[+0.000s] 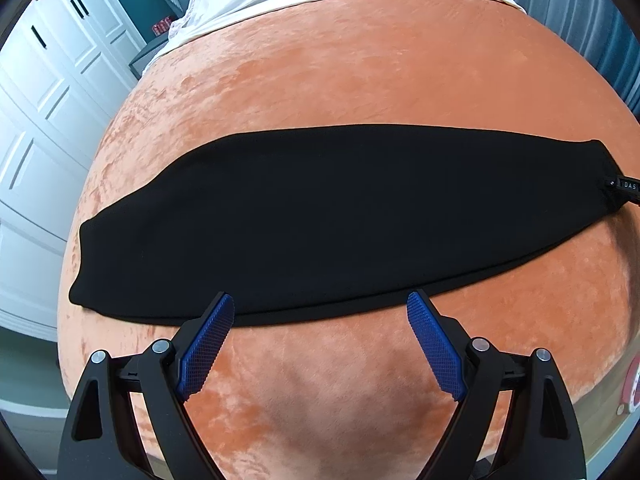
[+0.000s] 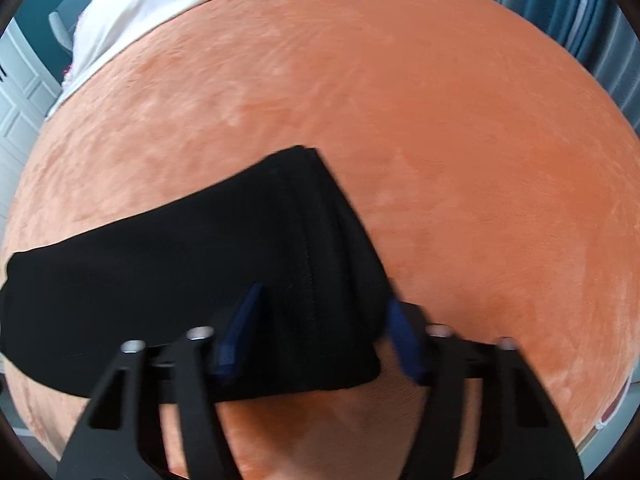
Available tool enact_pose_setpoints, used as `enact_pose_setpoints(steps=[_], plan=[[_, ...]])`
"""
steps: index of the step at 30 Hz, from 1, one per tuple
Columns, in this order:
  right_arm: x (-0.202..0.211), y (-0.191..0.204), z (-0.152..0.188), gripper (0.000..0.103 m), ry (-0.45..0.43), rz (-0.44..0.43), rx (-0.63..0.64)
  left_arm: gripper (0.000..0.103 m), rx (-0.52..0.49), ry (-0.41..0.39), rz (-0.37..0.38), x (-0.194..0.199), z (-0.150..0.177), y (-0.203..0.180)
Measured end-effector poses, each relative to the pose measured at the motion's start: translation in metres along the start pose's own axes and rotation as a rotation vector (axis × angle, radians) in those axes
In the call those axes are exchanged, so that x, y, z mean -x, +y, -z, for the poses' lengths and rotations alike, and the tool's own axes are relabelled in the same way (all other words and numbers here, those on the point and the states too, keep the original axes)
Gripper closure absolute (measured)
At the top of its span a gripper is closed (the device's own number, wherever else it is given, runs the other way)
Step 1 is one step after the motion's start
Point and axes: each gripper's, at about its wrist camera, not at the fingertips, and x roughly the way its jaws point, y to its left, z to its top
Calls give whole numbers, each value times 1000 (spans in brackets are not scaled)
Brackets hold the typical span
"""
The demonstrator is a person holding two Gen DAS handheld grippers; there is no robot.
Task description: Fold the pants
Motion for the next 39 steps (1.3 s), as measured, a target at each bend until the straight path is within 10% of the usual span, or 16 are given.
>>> enact_pose_setpoints(steps=[18,39], plan=[[101,199,28,83,-127,-242,153,17,132,-36,-13,27,39,106],[100,378,79,83,-59,-396,284,17,214,-24,-33,9,61,189]])
